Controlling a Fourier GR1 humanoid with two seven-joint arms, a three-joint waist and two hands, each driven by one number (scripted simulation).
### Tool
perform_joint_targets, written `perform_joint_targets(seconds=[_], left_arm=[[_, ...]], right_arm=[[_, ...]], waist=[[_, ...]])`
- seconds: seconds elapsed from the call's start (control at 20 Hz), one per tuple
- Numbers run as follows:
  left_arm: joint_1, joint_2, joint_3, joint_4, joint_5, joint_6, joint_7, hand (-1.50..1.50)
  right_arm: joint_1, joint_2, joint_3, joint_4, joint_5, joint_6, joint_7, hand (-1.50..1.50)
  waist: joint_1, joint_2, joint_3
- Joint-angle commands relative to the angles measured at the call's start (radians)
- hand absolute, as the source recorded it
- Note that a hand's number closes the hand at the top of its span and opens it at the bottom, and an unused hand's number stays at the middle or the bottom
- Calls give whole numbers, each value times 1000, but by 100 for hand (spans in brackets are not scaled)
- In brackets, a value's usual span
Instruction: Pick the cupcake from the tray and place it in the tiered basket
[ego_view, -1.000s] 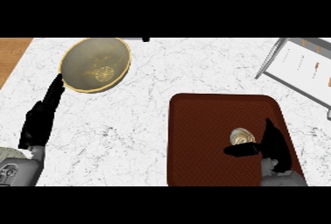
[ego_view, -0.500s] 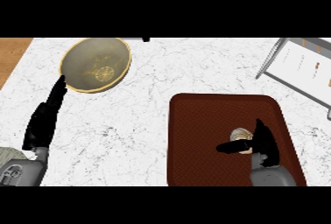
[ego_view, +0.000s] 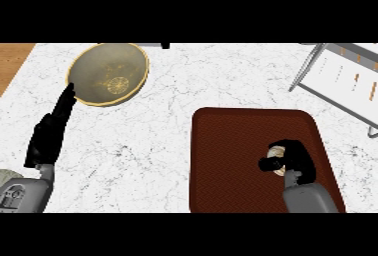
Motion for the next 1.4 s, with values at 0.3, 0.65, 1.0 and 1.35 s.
perform_joint_targets(seconds=[0.3,0.65,1.0,1.35], left_arm=[[16,-15,5,-9,-17,-38,-27,0],[-44,-29,-20,-8,-27,-48,-13,0],[-57,-36,-5,17,-29,-39,-10,0],[-17,-51,-6,8,-49,-17,-15,0]], right_arm=[[-312,63,-89,202,38,-12,45,150],[-691,-16,-128,544,130,-45,-119,150],[-850,-48,-150,607,307,-381,-154,150],[-1058,-120,-157,708,464,-455,-90,150]], waist=[[32,16,19],[97,38,20],[74,34,18],[50,22,18]])
